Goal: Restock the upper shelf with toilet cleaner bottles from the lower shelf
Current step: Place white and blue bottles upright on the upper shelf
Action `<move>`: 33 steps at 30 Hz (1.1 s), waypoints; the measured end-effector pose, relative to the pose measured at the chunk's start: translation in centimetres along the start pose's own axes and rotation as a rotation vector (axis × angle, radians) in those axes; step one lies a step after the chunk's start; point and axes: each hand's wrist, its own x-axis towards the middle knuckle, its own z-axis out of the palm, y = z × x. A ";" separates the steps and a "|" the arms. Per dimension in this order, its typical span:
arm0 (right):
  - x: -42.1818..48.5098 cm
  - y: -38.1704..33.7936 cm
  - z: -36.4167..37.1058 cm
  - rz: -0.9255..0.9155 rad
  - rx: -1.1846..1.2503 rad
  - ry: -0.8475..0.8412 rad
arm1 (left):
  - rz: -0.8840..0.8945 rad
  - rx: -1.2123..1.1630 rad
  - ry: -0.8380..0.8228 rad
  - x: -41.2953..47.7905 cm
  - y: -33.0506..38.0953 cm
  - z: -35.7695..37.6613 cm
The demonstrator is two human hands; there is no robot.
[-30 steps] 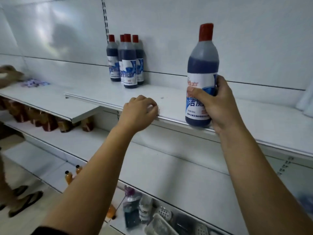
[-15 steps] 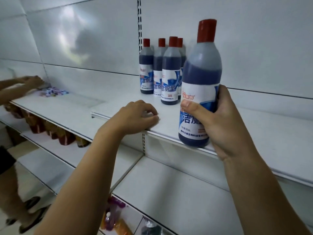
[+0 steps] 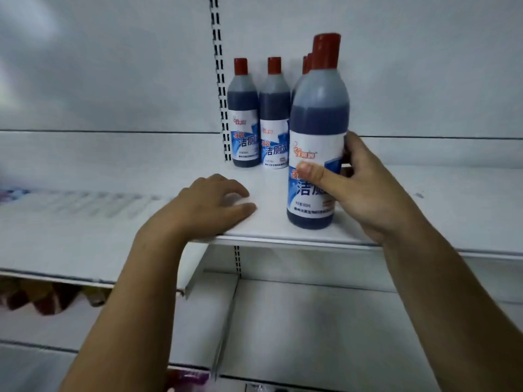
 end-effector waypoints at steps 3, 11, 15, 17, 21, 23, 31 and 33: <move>1.1 -1.2 2.4 0.032 -0.174 0.084 | 0.056 0.051 0.063 -0.2 -0.5 0.4; 5.0 -1.9 7.3 0.057 -0.472 0.136 | 0.084 0.073 0.072 -0.7 -0.7 0.7; 7.0 -1.1 8.5 0.052 -0.631 0.200 | 0.076 0.025 0.045 -0.9 -0.8 0.5; 7.7 -0.7 9.0 0.031 -0.737 0.222 | 0.074 0.024 0.041 -0.9 -0.8 0.5; 8.6 -0.5 9.2 0.011 -0.849 0.259 | 0.081 0.032 0.041 -1.0 -0.8 0.5; 8.9 -0.5 9.3 0.024 -0.841 0.292 | 0.080 0.033 0.038 -1.1 -0.8 0.5; 9.7 0.9 8.6 0.039 -1.000 0.288 | 0.086 0.043 0.034 -0.8 -0.9 0.6; 9.5 0.9 8.3 0.059 -1.064 0.238 | 0.089 0.047 0.036 -0.8 -0.9 0.6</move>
